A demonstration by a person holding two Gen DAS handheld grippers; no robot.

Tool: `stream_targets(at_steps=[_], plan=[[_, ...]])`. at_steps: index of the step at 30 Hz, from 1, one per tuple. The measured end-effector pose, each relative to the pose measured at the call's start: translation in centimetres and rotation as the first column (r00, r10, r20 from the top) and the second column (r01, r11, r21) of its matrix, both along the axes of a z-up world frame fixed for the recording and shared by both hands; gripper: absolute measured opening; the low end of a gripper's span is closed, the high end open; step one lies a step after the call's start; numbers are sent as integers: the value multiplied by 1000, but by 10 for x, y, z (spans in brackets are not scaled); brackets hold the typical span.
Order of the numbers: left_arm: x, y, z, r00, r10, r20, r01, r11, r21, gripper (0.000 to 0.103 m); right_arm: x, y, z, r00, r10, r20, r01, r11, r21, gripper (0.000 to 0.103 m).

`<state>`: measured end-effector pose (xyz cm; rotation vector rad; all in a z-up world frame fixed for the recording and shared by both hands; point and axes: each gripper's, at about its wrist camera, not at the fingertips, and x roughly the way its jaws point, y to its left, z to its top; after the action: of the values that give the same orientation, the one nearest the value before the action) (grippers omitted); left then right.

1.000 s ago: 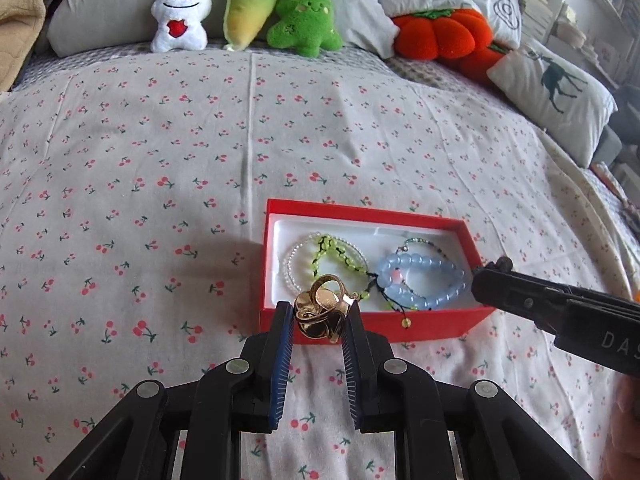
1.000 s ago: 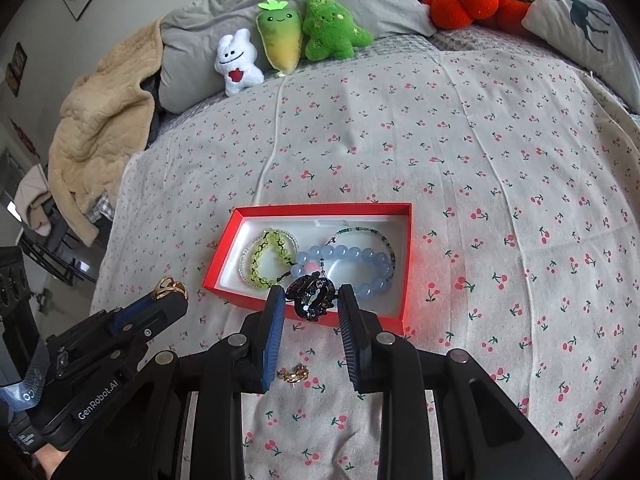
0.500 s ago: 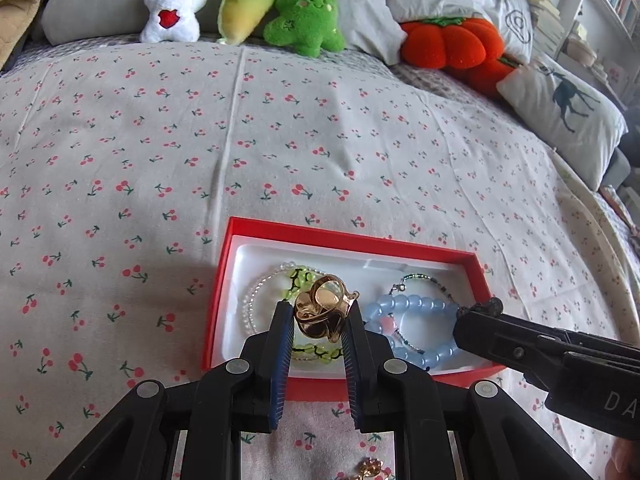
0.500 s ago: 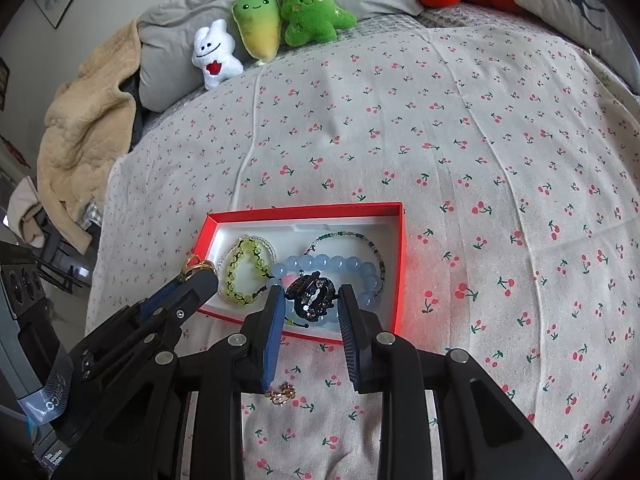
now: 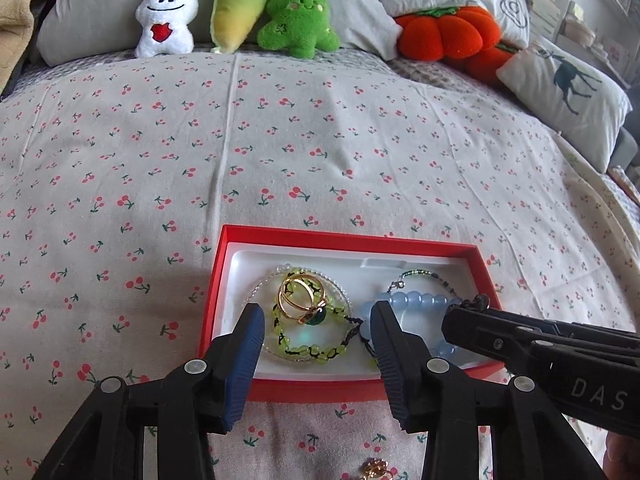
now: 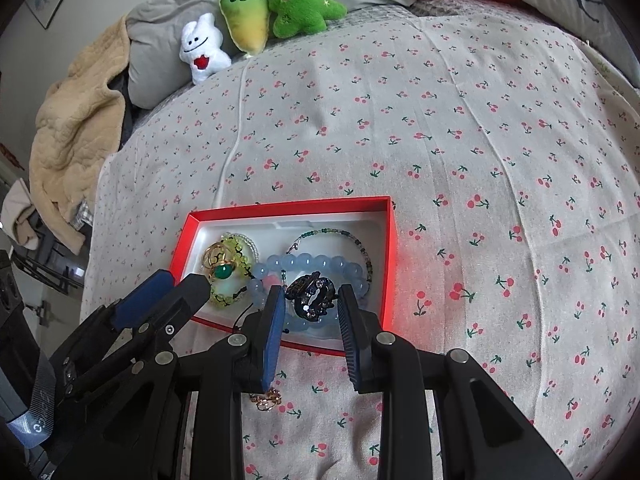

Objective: Organize jewelry
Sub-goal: 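Lower both items into the box and open both tools, then withdraw both tools toward the beaded silver ring and small earrings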

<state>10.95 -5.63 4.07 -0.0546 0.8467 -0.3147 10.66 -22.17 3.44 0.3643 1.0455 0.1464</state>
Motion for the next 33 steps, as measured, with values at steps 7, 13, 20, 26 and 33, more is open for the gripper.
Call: stream_targets(at_steps=[7,13,20,26,33], plan=[[-14,9,1,999,34,-32,-33,998,55,51,2,-3,-2,1000,-8,-5,8,1000,-7,29],[-25,13,1,998,41,-53,-38,997,65,66,1,-4,4,1000,-6,12,6,1000,-16,30],[-36,20,2,993,79,-88,-72,994,82,88,-18,3,25,999,41,28,-39,998,-58,53],[-47,26,-4,987,70,-142,-52,991,121,94,-51,5,37,998,56,28,-54,996,-73,55],[-64,46,-13,982,87,-167,-61,986,158,99,-89,14,32,997,78,15,-74,982,-176,65]])
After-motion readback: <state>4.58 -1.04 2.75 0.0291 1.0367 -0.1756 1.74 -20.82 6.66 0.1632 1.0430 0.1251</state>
